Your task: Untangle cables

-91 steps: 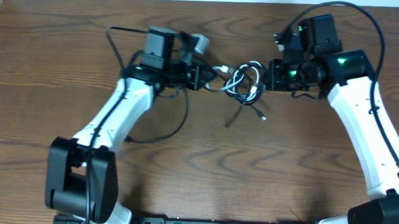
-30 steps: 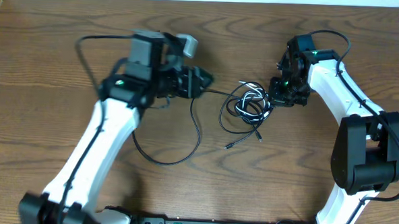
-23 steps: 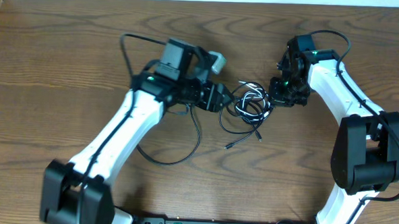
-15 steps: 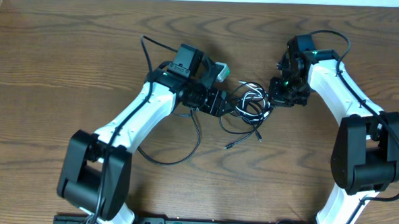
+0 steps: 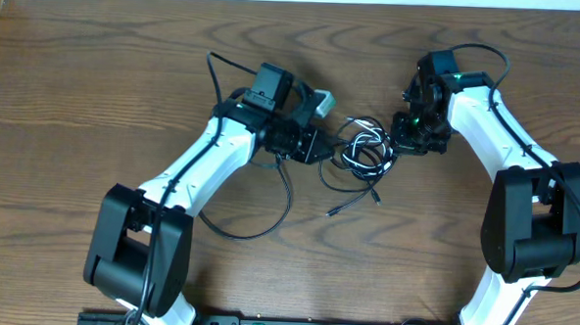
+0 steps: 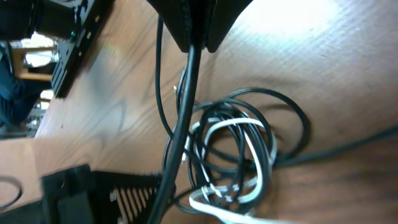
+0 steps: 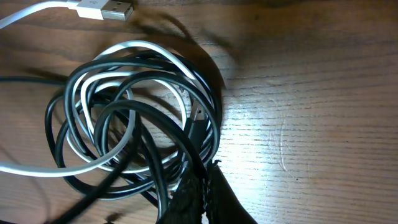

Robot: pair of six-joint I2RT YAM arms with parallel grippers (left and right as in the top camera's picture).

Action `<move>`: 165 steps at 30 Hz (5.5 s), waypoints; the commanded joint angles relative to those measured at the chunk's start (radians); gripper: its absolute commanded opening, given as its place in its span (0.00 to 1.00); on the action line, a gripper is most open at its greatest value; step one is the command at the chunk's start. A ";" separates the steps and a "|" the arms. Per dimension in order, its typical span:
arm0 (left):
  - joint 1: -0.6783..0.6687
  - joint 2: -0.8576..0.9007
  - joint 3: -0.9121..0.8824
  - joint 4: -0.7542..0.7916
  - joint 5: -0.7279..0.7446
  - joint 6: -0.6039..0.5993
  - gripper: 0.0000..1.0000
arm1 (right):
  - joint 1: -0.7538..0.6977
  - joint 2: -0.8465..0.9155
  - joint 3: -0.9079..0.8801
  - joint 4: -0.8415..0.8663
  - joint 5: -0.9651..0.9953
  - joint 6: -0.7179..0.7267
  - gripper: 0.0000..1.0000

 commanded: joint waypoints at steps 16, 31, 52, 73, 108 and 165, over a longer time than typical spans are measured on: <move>0.370 -0.412 0.317 0.176 0.010 -0.209 0.08 | -0.006 -0.001 -0.003 0.004 0.042 -0.005 0.01; 0.442 -0.430 0.375 0.235 0.077 -0.308 0.07 | -0.009 -0.013 0.071 -0.018 -0.240 -0.116 0.38; 0.409 -0.430 0.375 0.228 0.142 -0.351 0.08 | 0.146 -0.152 0.224 0.209 -0.422 -0.274 0.78; 0.382 -0.431 0.375 0.229 0.222 -0.477 0.08 | 0.252 -0.145 0.223 0.404 -0.145 -0.163 0.13; 0.340 -0.256 0.355 -0.184 -0.110 -0.116 0.17 | -0.098 -0.369 0.544 0.006 -0.232 -0.141 0.01; 0.037 -0.035 0.241 0.122 -0.830 -0.355 0.08 | -0.247 -0.367 0.541 -0.204 -0.075 -0.126 0.01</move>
